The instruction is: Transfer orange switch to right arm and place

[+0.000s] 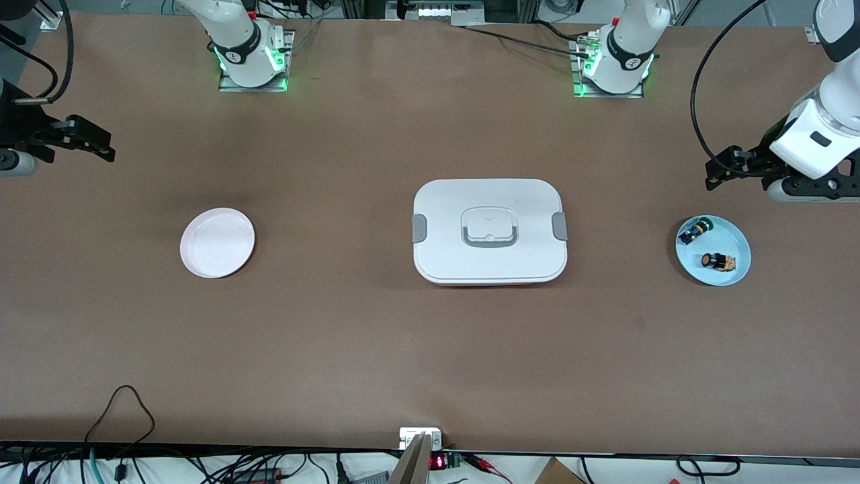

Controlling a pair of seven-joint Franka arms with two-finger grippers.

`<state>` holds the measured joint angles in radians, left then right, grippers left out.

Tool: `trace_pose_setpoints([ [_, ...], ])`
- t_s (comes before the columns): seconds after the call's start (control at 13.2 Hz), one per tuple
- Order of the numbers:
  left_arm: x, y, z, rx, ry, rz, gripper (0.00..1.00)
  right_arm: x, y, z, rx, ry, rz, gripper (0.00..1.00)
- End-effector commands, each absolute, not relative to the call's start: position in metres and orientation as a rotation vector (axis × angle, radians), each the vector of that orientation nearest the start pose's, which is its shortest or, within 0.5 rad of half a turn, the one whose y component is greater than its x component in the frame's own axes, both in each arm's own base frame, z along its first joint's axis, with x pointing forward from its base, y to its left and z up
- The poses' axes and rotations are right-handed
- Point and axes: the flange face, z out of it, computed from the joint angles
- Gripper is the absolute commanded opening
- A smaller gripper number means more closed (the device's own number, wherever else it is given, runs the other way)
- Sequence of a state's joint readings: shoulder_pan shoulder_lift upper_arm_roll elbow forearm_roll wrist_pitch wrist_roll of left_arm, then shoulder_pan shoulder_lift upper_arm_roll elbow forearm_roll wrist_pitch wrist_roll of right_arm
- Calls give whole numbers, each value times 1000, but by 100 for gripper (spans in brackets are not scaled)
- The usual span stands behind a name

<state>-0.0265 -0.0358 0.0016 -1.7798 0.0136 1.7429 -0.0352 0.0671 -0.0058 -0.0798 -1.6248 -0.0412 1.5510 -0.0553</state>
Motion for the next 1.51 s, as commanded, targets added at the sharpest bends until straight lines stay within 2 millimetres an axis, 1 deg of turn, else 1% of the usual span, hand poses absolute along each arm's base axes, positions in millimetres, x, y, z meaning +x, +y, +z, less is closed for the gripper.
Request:
trace_pose_setpoints([
  [0.0,550,-12,562,-3131,-33,-13,100,552,-10,603,-3165,-73,135,100],
  [1.44,549,-12,561,-3132,-53,11,100,553,-9,603,-3163,-87,133,100],
])
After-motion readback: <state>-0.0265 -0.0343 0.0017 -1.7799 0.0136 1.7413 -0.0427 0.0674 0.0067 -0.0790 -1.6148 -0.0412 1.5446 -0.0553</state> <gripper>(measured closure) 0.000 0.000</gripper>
